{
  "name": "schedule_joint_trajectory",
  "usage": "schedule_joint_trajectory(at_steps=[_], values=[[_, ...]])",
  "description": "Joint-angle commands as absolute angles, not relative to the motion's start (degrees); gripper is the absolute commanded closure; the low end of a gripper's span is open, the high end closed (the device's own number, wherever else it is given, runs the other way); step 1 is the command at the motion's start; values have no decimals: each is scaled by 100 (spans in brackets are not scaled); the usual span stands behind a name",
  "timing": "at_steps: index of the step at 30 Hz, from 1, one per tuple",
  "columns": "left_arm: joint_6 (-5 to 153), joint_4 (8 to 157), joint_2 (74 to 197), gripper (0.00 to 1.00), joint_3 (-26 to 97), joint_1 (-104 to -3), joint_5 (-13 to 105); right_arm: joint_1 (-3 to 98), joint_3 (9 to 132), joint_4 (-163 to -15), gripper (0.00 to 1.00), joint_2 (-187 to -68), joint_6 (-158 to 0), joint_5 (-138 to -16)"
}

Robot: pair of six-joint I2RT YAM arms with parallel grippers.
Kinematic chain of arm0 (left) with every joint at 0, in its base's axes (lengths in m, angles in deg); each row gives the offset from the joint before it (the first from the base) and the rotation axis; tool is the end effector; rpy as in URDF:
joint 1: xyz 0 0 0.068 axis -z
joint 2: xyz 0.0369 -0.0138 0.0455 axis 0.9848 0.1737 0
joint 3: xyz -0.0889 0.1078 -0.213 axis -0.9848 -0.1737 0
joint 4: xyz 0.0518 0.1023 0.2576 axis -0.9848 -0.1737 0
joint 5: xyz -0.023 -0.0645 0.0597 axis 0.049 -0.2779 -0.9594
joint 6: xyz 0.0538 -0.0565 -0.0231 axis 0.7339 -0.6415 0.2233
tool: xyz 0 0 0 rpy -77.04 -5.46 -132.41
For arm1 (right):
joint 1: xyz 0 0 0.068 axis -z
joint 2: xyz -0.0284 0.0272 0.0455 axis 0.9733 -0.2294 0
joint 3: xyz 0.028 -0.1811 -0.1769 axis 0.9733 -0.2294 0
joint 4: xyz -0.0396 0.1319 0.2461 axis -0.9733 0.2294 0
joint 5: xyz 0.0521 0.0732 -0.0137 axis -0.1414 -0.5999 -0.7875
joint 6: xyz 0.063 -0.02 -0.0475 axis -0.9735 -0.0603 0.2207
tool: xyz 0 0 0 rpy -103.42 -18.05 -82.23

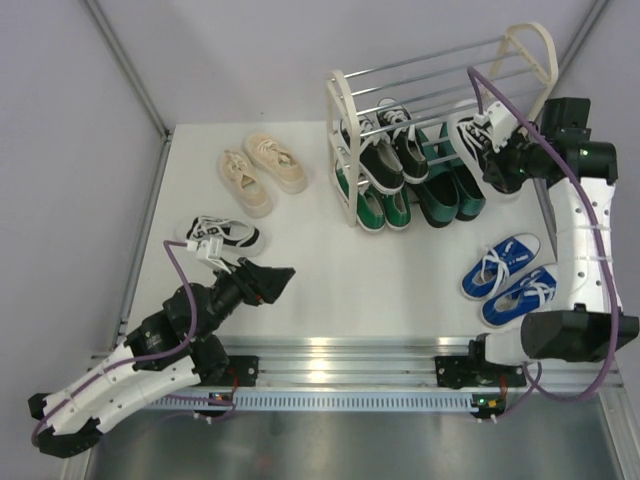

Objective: Place and organize the shoes onto the shoe shelf
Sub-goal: Place the shoe at the shoe shelf.

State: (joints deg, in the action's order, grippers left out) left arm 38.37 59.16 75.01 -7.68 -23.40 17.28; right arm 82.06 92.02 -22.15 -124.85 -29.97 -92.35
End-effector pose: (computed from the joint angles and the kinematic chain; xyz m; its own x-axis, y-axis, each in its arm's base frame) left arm 0.1118 -0.1247 0.2822 -0.4798 -0.5182 -0.7079 0.3533 0.6244 -0.6966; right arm 0.2984 0.0003 0.3918 -0.4347 -0.5813 -0.6878 -0.6338 0.7401 -0.2249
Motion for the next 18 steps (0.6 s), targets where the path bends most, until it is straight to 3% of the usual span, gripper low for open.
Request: schedule_joint_trajectory(at_steps=[1, 18], values=[[3892, 5972, 7426, 13, -712, -2357, 1808, 8245, 9658, -3192, 100, -12720, -2947, -9670], [3655, 5989, 7426, 11, -712, -2357, 1817, 7718, 9667, -4845, 100, -13801, -3343, -9644]])
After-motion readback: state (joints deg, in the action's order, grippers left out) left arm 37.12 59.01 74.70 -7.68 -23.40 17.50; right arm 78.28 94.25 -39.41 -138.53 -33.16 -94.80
